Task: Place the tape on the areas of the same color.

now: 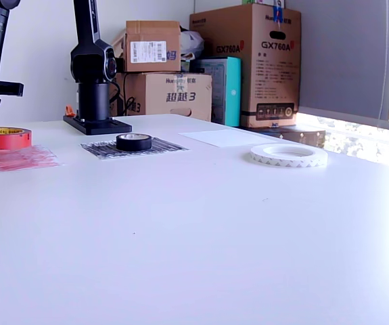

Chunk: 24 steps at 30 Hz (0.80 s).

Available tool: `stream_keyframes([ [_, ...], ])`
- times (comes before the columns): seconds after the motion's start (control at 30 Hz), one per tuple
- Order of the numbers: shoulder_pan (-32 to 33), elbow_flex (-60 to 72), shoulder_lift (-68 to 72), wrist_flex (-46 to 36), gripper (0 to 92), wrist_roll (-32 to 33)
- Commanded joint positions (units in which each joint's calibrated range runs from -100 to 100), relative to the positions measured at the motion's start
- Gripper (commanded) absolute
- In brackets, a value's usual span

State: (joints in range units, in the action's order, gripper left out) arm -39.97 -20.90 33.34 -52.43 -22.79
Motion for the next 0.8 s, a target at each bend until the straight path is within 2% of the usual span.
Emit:
stream_keyframes([
  [0.0, -0.19, 0.05, 0.06, 0.37, 0.0, -0.20],
  [0.77, 1.47, -1.31, -0.69, 0.12, 0.0, -0.20],
])
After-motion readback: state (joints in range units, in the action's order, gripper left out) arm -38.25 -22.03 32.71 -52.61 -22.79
